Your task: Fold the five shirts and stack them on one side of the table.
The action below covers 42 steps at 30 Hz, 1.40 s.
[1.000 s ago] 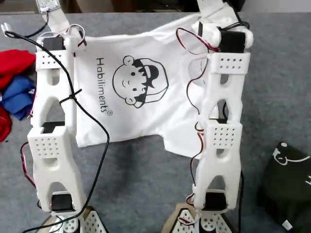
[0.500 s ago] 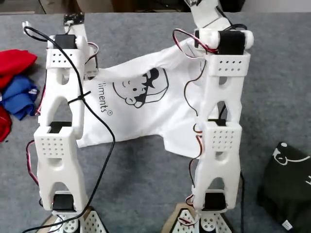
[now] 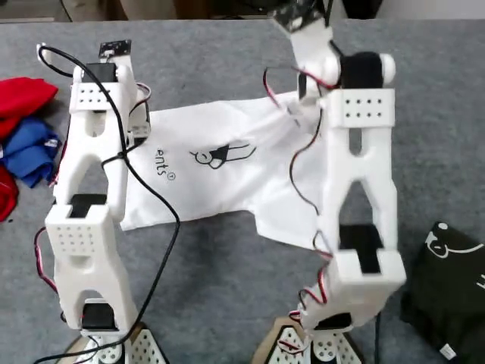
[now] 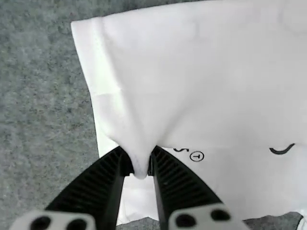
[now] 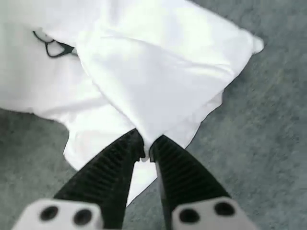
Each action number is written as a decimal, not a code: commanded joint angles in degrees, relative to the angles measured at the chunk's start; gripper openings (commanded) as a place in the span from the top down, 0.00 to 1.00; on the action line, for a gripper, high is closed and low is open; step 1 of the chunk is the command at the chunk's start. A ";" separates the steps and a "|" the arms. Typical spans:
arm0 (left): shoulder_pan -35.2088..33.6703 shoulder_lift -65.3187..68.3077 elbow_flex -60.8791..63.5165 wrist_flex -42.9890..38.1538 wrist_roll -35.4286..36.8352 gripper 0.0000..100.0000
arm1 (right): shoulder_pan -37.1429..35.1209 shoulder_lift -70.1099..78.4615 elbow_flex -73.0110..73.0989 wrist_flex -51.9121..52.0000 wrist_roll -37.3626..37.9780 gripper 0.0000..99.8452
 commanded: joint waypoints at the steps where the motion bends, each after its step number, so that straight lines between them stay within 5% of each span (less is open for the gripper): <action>1: 0.70 -11.38 12.66 -6.68 -0.62 0.98 | -0.31 -12.79 16.22 -5.63 -1.32 1.00; 7: -0.79 -27.91 41.41 -25.23 -3.52 0.98 | -0.13 -30.29 38.99 -9.76 -0.53 1.00; 11: -0.53 -34.77 51.08 -29.01 -3.87 0.98 | 2.33 -39.78 49.36 -9.85 1.58 1.00; 21: 0.18 -36.62 58.81 -29.10 -6.33 0.98 | 14.99 -49.45 58.77 -6.24 12.92 1.00; 42: 0.00 -36.53 63.03 -37.27 -6.42 0.98 | 9.10 -54.90 75.56 -15.21 14.95 1.00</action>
